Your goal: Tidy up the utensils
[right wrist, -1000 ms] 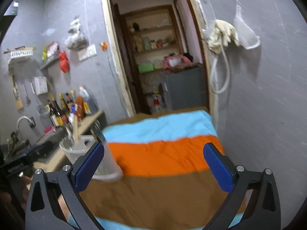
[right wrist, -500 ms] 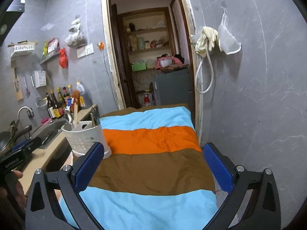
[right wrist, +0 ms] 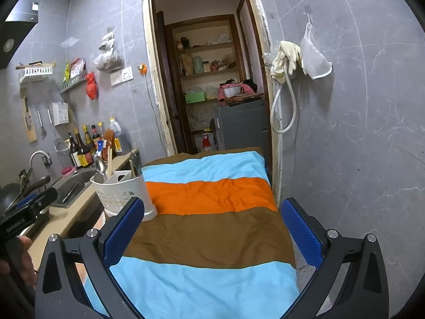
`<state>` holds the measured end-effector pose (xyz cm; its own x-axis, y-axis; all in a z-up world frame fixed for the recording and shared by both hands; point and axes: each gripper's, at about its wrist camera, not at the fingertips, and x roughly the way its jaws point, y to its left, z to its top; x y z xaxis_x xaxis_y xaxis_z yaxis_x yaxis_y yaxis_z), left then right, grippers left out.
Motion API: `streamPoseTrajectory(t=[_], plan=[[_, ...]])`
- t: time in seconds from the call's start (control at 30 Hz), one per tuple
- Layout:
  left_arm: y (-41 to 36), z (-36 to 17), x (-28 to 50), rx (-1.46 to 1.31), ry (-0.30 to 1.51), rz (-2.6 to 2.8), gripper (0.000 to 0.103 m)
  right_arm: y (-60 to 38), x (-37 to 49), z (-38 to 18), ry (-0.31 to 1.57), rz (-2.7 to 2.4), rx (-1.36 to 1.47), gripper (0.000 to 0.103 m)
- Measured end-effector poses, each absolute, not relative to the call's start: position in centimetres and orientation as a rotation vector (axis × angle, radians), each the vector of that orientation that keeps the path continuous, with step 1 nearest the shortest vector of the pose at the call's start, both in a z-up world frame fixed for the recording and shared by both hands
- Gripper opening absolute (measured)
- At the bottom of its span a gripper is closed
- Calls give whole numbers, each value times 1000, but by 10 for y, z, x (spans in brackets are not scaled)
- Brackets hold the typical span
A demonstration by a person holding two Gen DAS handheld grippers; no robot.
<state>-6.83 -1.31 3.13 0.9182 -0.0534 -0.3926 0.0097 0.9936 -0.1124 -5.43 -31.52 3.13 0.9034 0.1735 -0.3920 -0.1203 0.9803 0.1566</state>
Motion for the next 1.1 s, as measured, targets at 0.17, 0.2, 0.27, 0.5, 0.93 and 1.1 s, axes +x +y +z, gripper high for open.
streamPoseTrajectory(t=[0.17,0.2,0.27,0.5,0.93,1.1], plan=[[-16,32,-68,-112,397,-33,92,-319,-54,33,406,149,128,103],[-16,33,-67,-111,396,-33,92,-320,-54,34,403,148,128,103],[-16,33,-68,-113,393,-34,92,-321,-54,34,400,145,127,103],[-15,33,-69,-117,389,-34,92,-323,-54,34,399,144,124,103],[-14,34,-71,-118,387,-32,92,-321,-55,33,400,144,124,103],[-13,36,-73,-121,382,-26,92,-321,-55,33,400,145,123,103]])
